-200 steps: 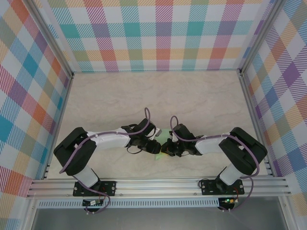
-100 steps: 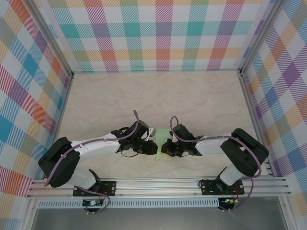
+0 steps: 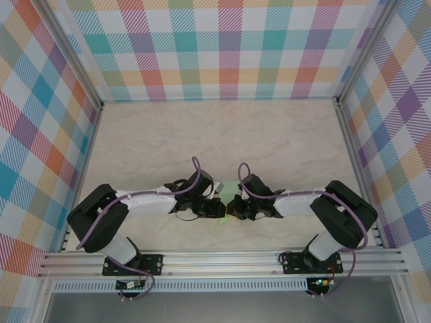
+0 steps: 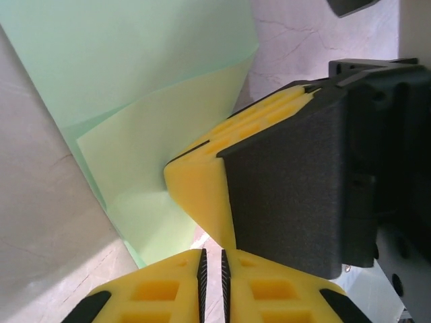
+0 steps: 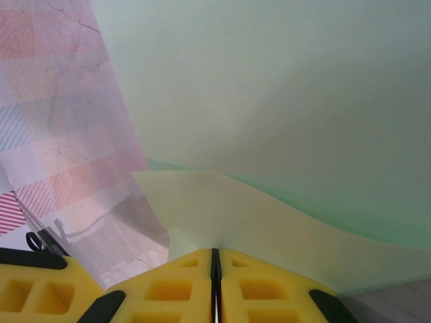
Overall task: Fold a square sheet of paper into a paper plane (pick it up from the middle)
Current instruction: Third fold the triangle at the center of the table.
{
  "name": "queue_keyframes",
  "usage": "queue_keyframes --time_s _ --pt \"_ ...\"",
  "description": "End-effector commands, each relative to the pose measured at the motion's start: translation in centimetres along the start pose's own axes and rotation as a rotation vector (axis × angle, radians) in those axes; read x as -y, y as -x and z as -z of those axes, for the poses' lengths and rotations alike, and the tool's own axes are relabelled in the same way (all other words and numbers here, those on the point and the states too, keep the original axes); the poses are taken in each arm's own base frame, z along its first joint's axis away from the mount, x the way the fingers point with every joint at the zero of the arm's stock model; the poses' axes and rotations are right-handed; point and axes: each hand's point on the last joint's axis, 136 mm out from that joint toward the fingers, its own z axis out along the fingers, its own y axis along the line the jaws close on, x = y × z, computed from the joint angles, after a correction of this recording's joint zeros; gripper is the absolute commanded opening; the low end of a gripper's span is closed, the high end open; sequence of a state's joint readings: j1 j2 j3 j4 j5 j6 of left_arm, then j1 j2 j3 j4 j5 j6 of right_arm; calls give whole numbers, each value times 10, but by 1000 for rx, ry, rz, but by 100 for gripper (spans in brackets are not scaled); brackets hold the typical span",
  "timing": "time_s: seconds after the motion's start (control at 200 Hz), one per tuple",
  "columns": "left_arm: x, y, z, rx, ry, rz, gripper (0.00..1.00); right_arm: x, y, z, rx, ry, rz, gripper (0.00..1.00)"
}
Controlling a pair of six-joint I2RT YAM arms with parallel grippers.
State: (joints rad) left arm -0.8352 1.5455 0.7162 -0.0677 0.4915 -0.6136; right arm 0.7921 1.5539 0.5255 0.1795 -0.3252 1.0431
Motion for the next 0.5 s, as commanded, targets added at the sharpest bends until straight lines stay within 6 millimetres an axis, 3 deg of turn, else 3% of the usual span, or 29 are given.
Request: queue_keyframes --time_s 0.0,0.265,0.495 --pt "3 -3 -3 -9 -26 14 16 9 0 -1 5 -48 -30 10" --pt "-6 -10 -12 -46 -11 38 12 12 -1 -2 -2 -61 -41 10" --pt "-10 -11 0 10 4 47 4 15 -1 -3 1 -74 -52 10"
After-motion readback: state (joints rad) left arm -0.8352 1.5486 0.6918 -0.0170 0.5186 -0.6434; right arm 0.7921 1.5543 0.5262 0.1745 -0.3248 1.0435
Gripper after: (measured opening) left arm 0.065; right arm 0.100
